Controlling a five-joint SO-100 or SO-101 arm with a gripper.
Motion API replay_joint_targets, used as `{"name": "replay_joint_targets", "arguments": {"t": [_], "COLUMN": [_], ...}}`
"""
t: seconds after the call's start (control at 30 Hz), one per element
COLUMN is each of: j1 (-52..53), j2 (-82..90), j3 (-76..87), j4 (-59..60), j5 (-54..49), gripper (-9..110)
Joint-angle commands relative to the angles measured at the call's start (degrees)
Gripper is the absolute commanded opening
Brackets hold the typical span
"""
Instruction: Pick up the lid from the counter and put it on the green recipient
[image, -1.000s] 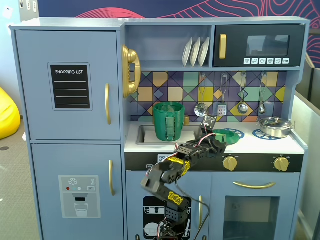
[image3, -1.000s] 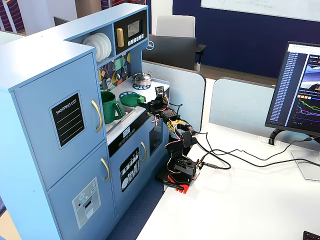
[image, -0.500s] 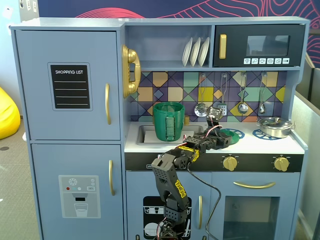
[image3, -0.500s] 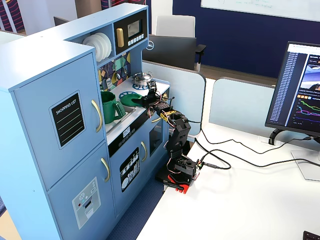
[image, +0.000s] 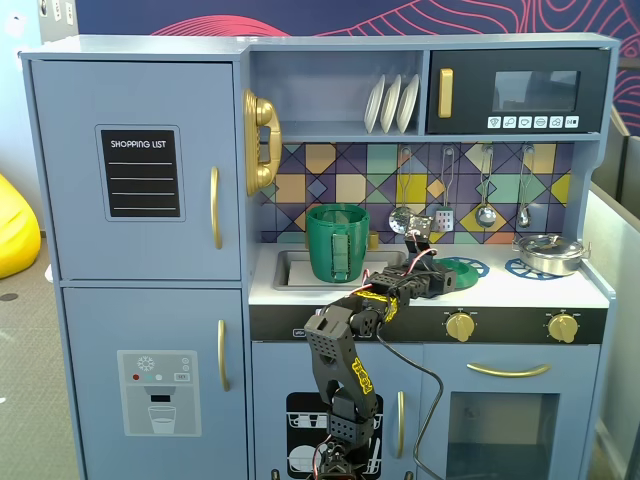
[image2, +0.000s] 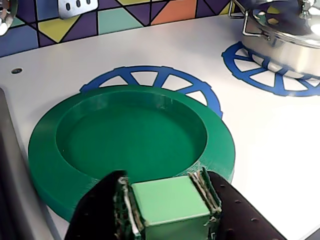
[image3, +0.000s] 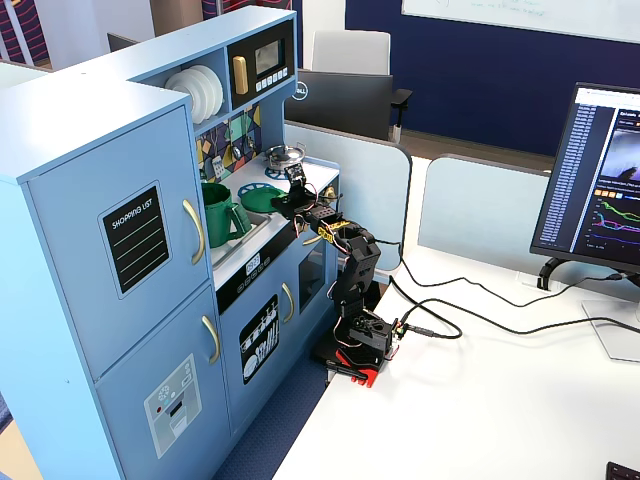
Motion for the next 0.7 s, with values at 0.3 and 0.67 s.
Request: {"name": "replay_joint_targets", "arguments": {"t": [0.3,0.67], "j1": [-3.34,-9.05], "j2": [6.86,9.76], "j3": [-14.24,-33.13], "j4": [6.42,22.06], "j5": [3.52,6.24], "gripper": [0,0]}}
